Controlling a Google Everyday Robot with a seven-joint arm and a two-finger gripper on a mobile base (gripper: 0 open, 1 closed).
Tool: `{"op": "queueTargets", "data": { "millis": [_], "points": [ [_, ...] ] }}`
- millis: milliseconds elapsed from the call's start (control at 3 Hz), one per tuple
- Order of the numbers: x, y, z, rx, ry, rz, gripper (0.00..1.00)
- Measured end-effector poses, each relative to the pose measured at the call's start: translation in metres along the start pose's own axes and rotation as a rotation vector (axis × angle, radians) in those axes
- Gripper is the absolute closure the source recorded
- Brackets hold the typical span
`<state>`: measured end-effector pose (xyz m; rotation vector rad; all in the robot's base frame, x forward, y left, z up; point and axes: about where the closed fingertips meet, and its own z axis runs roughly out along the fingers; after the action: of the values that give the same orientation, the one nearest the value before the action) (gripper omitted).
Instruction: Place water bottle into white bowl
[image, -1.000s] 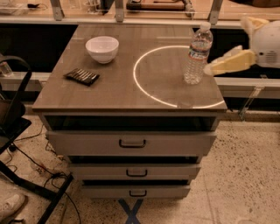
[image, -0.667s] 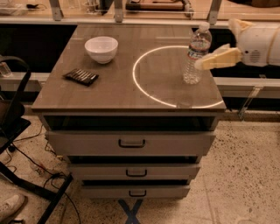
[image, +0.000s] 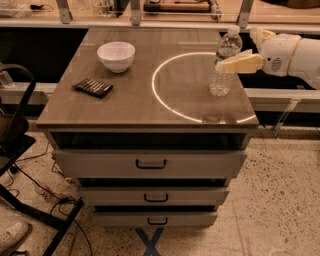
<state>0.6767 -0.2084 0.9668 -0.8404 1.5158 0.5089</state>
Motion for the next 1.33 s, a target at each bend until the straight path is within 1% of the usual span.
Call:
{"op": "queueTargets", "data": {
  "millis": [333, 667, 1000, 1333],
  "points": [
    [0.008, -0.006, 0.006, -0.003, -0.042, 0.043, 0.0],
    [0.016, -0.004, 0.016, -0.009, -0.091, 0.076, 0.15],
    [0.024, -0.001, 0.027, -0.013, -0.133, 0.104, 0.38],
    [0.024, 0.001, 0.032, -0.02, -0.14, 0.107, 0.69]
  ]
}}
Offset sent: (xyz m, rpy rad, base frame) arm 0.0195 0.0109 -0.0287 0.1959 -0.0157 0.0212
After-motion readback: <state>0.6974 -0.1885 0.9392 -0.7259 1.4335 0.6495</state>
